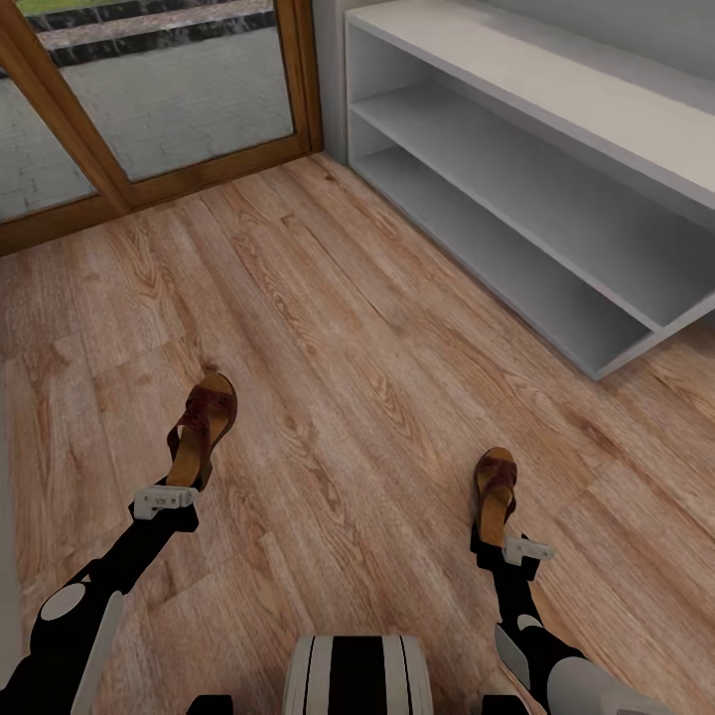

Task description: Pick up the two gym shoes and the two sandals from the corridor floor and place them onto the hallstand (shoe rack) in the corridor, making sure they are on the rack and not on the floor. Arrange them so the two gym shoes are next to each other and the two sandals are next to each other.

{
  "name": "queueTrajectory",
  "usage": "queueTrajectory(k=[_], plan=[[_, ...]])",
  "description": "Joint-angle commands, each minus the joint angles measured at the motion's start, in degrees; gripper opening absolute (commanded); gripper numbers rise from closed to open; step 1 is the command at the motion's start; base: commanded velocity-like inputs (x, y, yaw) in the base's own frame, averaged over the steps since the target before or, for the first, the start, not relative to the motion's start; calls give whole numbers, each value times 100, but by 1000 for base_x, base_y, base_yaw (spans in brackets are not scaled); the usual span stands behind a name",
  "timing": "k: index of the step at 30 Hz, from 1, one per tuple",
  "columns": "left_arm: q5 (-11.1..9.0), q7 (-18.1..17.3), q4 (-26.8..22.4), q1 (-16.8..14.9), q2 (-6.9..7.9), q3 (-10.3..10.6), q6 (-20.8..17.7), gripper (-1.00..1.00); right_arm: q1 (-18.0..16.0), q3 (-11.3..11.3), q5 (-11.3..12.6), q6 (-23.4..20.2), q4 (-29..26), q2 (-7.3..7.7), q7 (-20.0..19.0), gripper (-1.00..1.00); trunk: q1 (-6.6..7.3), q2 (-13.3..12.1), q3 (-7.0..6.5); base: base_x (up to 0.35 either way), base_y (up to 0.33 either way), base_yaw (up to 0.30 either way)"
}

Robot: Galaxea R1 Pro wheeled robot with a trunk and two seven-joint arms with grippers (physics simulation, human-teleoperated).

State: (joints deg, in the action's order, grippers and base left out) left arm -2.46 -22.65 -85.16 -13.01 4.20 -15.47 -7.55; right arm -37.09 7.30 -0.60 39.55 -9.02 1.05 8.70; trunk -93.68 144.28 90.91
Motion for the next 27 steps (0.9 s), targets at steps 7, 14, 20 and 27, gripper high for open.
queueTrajectory(k=[7,14,20,27], plan=[[17,-3,0,0,1,0,8,-100,1,0,2,0,1,0,0,100,0,0,0,0,0,0],[17,-3,0,0,0,0,8,-100,2,0,0,0,3,0,0,100,-3,1,22,0,0,0],[17,-3,0,0,-2,0,7,-100,1,0,1,0,5,0,0,100,-18,9,155,0,0,0],[17,-3,0,0,-5,0,8,-100,0,0,4,0,5,0,0,100,-21,11,177,0,0,0]])
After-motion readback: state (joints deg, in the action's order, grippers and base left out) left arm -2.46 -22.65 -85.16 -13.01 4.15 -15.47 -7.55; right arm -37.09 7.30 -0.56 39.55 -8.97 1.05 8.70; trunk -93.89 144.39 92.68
